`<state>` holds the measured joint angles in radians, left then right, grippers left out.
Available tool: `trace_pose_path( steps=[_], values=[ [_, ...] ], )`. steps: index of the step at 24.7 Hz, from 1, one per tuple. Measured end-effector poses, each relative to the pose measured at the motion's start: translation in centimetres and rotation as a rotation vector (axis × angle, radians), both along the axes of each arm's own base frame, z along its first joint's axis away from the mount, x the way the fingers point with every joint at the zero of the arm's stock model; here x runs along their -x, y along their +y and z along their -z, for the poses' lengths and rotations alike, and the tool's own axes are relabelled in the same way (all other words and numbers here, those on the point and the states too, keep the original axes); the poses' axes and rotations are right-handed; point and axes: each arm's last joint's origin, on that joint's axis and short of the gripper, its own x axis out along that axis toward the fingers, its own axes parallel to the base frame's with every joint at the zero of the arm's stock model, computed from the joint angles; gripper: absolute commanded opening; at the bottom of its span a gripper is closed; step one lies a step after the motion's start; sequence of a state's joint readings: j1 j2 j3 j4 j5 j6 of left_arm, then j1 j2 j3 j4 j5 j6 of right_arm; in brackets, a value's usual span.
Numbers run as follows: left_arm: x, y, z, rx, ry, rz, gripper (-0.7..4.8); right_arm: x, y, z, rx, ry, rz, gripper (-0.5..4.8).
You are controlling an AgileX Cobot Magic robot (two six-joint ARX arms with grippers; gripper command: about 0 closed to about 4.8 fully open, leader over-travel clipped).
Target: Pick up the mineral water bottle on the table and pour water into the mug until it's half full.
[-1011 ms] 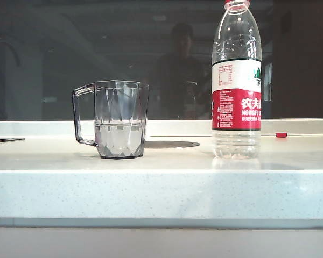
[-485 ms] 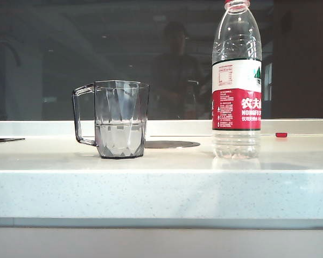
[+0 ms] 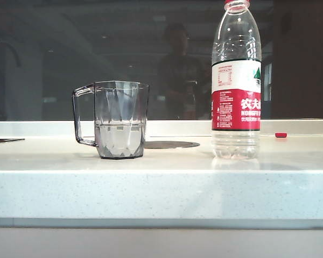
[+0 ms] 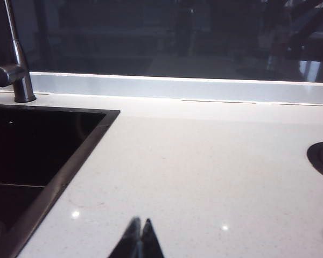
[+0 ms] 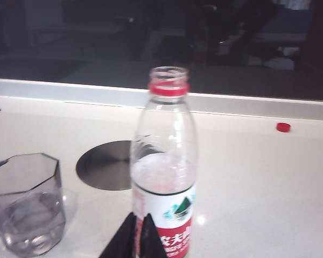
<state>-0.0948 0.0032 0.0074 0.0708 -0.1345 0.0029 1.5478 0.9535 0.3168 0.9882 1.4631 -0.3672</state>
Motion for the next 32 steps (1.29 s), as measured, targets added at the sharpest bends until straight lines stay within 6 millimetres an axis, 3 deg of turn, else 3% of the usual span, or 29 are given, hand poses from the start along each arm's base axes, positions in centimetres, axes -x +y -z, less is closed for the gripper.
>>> trace_pose_path(
  steps=[3,7,10,15,18,22,32],
  values=[
    [0.0,0.0,0.0,0.0,0.0,0.001,-0.04,-0.6,-0.3,-0.1,0.039,-0.01,0.018,0.3],
    [0.0,0.0,0.0,0.0,0.0,0.001,-0.04,-3.1,-1.6,0.0,0.123,-0.037,0.05,0.3],
    [0.0,0.0,0.0,0.0,0.0,0.001,-0.04,-5.6,-3.6,1.9,0.212,-0.023,-0.166,0.3],
    [0.0,0.0,0.0,0.0,0.0,0.002,-0.04,-6.6,-7.1,2.9,0.168,0.002,-0.417,0.31],
    [0.0,0.0,0.0,0.0,0.0,0.001,-0.04,-6.7,-10.2,4.3,0.126,-0.043,-0.295,0.3],
    [0.0,0.0,0.0,0.0,0.0,0.003,-0.04,-6.5,-12.3,6.1,0.088,-0.083,-0.188,0.31],
    [0.0,0.0,0.0,0.0,0.001,0.002,-0.04,-6.3,-14.9,7.5,0.051,-0.032,-0.108,0.31]
  ],
)
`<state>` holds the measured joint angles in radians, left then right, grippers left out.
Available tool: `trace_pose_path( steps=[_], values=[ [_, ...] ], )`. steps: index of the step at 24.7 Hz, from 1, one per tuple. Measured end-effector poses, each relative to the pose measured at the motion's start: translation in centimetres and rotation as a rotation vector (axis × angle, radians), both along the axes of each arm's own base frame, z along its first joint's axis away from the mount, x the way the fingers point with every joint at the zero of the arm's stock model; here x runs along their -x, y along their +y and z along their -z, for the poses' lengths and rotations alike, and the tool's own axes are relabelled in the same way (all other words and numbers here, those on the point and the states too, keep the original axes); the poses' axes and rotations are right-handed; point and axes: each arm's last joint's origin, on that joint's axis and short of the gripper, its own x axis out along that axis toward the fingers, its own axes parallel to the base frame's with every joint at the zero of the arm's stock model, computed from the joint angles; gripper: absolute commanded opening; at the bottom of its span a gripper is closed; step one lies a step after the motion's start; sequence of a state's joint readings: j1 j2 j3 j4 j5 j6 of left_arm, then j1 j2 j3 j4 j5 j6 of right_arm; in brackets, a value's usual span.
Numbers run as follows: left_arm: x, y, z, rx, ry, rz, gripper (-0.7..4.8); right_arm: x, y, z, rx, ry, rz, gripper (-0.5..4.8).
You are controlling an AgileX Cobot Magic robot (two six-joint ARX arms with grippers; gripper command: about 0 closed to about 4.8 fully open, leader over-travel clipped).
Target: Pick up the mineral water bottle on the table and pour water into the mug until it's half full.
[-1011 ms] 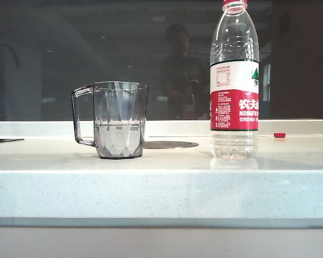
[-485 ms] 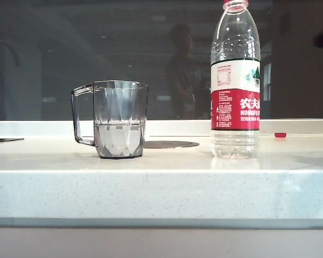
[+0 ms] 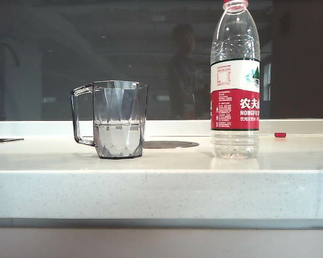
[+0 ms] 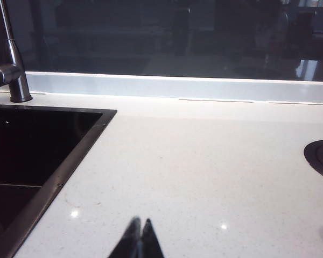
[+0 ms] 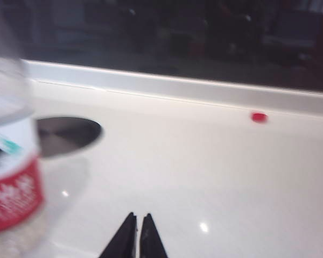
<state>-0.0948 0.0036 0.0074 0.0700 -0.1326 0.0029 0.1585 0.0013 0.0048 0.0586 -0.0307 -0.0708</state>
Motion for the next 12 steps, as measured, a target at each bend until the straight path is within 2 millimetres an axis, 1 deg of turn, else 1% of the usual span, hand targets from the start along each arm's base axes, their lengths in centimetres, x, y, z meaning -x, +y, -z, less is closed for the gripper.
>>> trace_pose_path(
  steps=[4,12],
  values=[
    [0.0,-0.01,0.0,0.0,0.0,0.001,-0.04,-0.12,-0.81,0.7,-0.002,0.073,0.075,0.31],
    [0.0,-0.01,0.0,0.0,0.0,0.001,-0.04,-0.13,-1.15,0.98,-0.084,0.113,0.129,0.31]
  ],
)
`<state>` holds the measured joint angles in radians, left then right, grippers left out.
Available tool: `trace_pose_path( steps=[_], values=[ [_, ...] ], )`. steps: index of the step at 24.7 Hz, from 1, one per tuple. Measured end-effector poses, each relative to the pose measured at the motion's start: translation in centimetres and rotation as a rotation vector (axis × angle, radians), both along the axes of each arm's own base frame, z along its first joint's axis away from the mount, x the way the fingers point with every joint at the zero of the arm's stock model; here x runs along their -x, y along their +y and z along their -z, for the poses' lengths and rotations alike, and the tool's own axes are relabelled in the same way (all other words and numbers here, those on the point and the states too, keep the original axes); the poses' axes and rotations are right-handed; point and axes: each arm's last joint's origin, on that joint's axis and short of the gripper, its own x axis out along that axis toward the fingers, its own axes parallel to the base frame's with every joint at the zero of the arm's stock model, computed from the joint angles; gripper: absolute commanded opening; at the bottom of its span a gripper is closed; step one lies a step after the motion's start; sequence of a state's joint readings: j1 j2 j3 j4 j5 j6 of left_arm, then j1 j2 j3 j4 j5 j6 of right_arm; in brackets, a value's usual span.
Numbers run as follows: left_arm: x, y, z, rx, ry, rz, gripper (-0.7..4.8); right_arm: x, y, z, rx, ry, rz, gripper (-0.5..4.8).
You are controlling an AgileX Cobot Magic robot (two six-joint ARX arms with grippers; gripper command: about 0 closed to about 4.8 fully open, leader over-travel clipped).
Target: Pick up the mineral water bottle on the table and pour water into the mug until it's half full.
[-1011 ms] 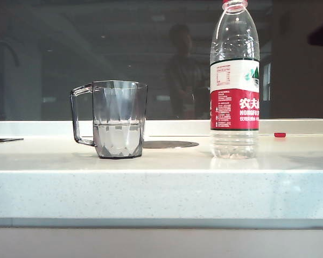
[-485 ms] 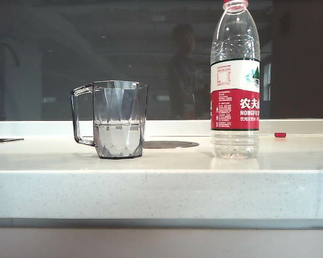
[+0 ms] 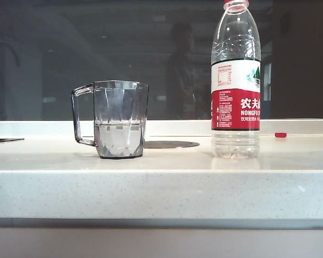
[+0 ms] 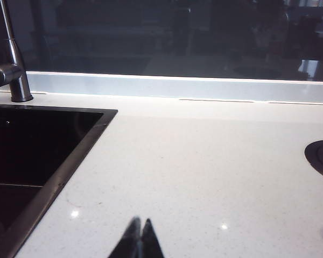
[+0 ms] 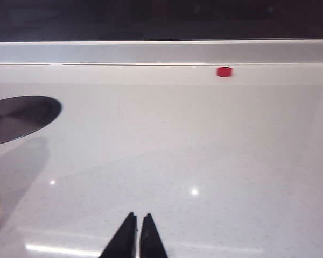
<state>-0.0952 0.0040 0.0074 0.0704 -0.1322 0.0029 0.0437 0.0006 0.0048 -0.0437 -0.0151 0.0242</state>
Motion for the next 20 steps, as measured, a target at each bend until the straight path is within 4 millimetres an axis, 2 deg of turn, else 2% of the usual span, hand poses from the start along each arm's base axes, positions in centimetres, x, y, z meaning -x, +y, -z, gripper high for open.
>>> trace_pose_path(
  steps=[20],
  values=[
    [0.01,0.0,-0.01,0.0,-0.001,0.0,-0.04,-0.01,-0.26,-0.1,0.046,-0.011,0.085,0.31]
  ],
)
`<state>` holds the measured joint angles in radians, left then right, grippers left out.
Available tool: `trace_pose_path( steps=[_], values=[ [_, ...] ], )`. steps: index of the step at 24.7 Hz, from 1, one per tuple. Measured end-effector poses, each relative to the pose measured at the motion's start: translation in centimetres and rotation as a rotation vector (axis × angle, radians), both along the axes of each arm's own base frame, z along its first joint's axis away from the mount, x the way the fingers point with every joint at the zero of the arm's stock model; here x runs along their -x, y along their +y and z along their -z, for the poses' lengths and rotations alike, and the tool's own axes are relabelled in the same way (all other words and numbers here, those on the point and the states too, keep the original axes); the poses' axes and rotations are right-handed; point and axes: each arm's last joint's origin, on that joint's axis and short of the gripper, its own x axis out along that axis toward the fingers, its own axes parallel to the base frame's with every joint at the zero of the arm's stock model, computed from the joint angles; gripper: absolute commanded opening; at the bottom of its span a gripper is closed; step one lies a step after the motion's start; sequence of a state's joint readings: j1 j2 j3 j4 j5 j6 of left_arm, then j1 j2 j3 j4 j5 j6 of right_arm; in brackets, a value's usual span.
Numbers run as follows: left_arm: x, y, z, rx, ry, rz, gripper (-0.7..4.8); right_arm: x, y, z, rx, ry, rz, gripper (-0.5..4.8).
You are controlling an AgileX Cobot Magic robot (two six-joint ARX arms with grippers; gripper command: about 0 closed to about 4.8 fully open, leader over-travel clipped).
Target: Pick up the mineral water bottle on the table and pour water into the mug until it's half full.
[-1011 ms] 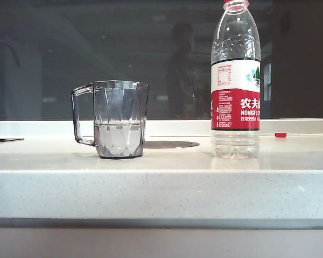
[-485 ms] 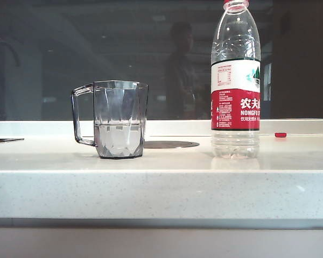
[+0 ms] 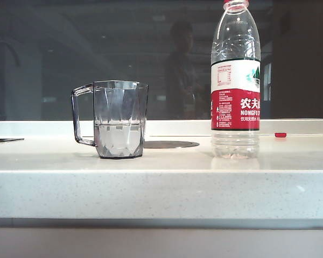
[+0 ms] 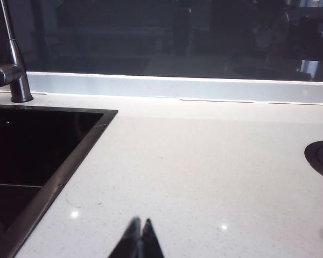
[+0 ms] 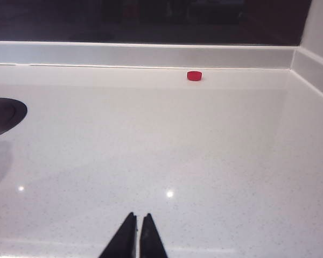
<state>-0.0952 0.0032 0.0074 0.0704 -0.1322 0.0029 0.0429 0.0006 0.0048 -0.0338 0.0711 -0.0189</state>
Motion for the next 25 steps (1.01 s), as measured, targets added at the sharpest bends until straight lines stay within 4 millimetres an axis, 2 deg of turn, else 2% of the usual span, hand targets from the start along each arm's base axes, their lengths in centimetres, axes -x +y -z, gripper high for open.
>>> trace_pose_path(
  steps=[25],
  values=[
    [0.0,0.0,0.0,0.0,0.0,0.0,-0.04,0.0,-0.24,-0.07,0.0,-0.008,0.027,0.31]
  ],
)
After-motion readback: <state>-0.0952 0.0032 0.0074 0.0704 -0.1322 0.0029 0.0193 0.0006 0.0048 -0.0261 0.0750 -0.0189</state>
